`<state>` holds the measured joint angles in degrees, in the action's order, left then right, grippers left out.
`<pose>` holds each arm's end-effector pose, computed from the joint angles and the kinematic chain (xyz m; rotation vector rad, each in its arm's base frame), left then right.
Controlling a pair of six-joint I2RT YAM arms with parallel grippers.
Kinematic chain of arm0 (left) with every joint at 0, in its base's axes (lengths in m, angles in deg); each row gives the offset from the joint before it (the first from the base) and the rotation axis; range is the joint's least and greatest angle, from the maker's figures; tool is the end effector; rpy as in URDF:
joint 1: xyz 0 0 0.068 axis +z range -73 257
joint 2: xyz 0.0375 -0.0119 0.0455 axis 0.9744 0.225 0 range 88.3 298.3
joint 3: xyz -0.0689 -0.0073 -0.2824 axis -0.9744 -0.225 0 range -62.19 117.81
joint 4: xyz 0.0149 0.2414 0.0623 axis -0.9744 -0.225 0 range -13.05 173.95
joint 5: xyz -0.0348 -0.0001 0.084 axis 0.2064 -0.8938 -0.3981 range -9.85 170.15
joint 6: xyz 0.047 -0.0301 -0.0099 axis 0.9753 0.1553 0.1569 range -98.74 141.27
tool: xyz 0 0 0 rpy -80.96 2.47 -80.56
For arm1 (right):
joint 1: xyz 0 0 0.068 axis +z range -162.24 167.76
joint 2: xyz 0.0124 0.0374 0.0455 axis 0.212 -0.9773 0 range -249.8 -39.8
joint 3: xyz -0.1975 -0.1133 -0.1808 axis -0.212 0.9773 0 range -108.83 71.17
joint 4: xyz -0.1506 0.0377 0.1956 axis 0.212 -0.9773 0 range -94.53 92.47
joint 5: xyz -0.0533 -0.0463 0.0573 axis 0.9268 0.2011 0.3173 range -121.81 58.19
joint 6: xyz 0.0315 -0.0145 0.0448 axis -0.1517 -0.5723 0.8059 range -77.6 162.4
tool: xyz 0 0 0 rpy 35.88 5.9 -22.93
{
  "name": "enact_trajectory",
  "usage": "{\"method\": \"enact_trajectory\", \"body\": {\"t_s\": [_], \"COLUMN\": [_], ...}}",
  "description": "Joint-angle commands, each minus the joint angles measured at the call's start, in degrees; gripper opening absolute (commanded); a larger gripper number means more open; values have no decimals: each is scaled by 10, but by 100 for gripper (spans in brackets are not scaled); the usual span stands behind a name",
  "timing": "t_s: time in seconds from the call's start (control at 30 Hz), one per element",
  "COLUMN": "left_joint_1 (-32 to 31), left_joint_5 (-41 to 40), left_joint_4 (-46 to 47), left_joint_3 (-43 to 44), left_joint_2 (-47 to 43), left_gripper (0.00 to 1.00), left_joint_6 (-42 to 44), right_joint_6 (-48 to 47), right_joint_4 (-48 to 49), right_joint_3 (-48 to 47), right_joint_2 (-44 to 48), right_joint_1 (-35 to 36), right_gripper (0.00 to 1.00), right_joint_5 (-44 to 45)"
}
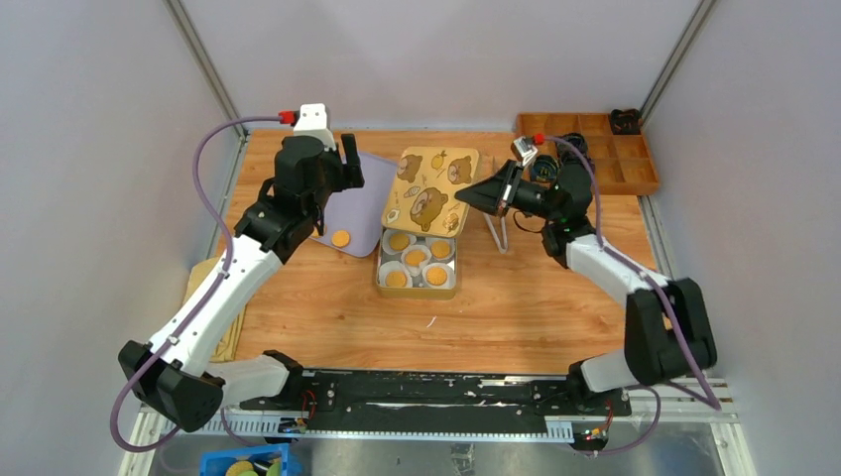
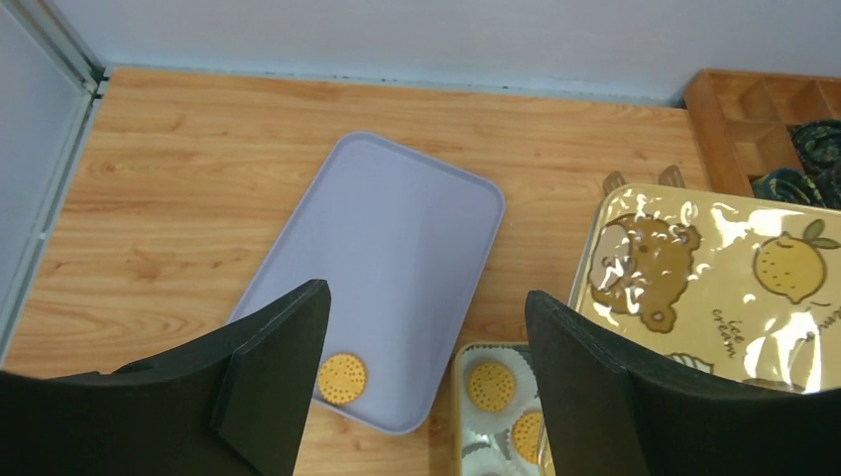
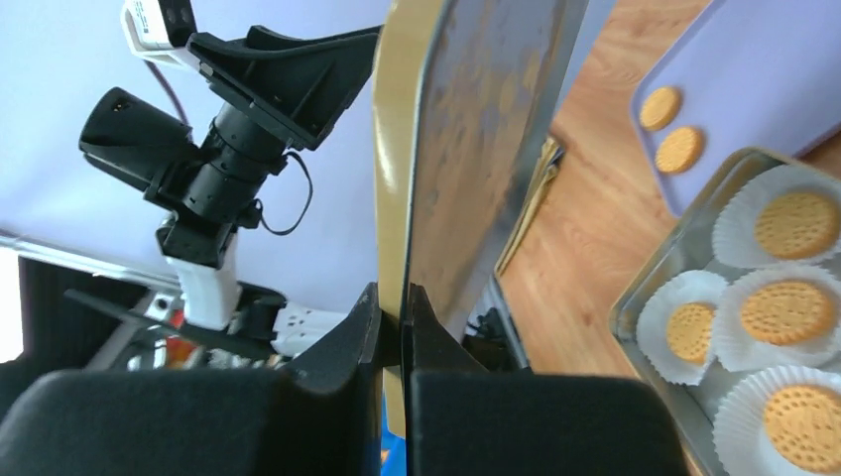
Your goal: Pack the cookies
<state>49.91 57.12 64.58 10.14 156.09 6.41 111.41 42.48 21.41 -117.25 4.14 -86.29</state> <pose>0.2269 -0.0987 0.4250 -0.0884 1.8091 -0.1526 0.2664 0.1118 0.3550 -0.1908 1.7338 1.7939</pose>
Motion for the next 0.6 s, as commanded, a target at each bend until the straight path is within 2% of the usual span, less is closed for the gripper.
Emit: {"method": "enact_trajectory", "body": {"t_s": [0.0,0.07,0.1,0.33,0.57], "left_joint_1": [0,0,0,0,0], "left_joint_5": [-4,-5,-5,7,9], "left_joint_4": [10,11,11,9,21], "left_joint_3": [-12,-19,-21,-37,-65], "left_joint_2": [-27,-31,-32,-29,-22], "left_gripper": [77,77,77,77,75], "left_joint_6": [-4,-4,-4,-14,-22], "right_joint_6": [294,358,370,351,305], "right_joint_4": [411,502,513,514,512], "right_joint_3": [55,63,61,55,79], "right_joint_2": [-89,-144,-166,-254,-311], "right_joint_1": [-7,-6,-6,0,22], "right_gripper": [0,0,0,0,0], "right_joint_5": [-73,-80,-90,-139,-146]}}
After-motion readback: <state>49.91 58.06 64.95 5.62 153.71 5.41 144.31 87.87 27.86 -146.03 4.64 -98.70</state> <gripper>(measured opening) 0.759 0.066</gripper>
